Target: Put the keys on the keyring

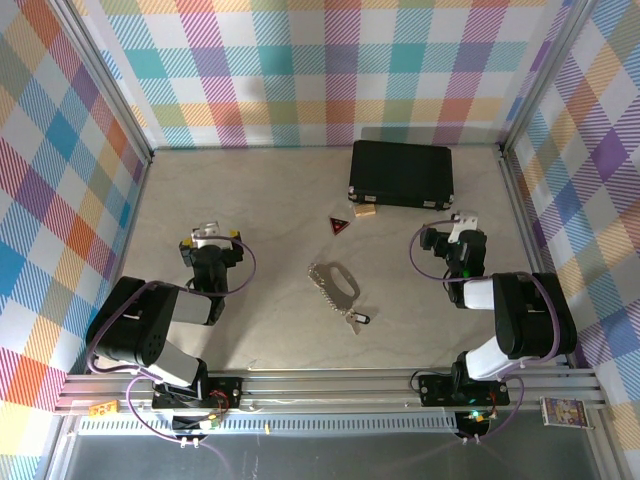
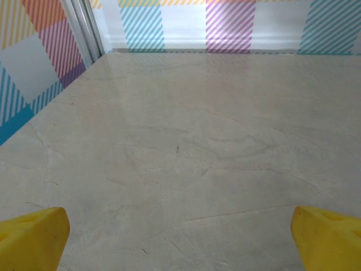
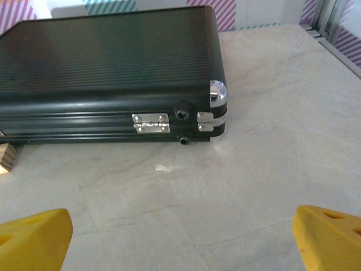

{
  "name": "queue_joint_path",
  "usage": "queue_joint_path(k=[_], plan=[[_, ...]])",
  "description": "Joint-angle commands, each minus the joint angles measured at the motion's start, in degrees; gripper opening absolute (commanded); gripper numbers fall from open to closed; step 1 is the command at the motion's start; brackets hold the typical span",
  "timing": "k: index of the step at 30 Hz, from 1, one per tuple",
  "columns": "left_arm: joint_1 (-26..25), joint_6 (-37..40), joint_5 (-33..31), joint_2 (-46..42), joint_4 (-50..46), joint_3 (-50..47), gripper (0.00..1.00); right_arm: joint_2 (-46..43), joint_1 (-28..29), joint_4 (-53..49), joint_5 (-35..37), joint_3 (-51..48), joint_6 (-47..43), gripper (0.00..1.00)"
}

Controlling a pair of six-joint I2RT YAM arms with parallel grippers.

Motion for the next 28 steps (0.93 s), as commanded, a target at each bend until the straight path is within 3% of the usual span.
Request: queue_joint_path(k=[1, 3, 5, 12, 28], plan=[[1.9, -0.8, 3.6, 4.9, 6.1, 0.4, 1.0, 0.5, 0.3, -0.6, -0.4, 0.6, -0.4, 0.99], [1.9, -2.1, 4.2, 2.3, -0.6, 1.2, 1.0, 0.5, 0.3, -0.5, -0.4, 0.6, -0.3, 0.99], [1.9, -1.3, 3.8, 3.9, 3.6, 0.8, 1.0, 0.5, 0.3, -0.6, -0.4, 0.6, -0.4, 0.99], [3.2, -2.8, 6.2, 3.4, -5.7, 4.8, 1.0, 0.5, 0.5, -0.3, -0.3, 0.4, -0.5, 0.99], [4.4, -3.4, 7.6, 3.2, -5.9, 4.9, 1.0, 0.5, 0.8, -0.6, 0.0, 0.7, -0.8, 0.99]])
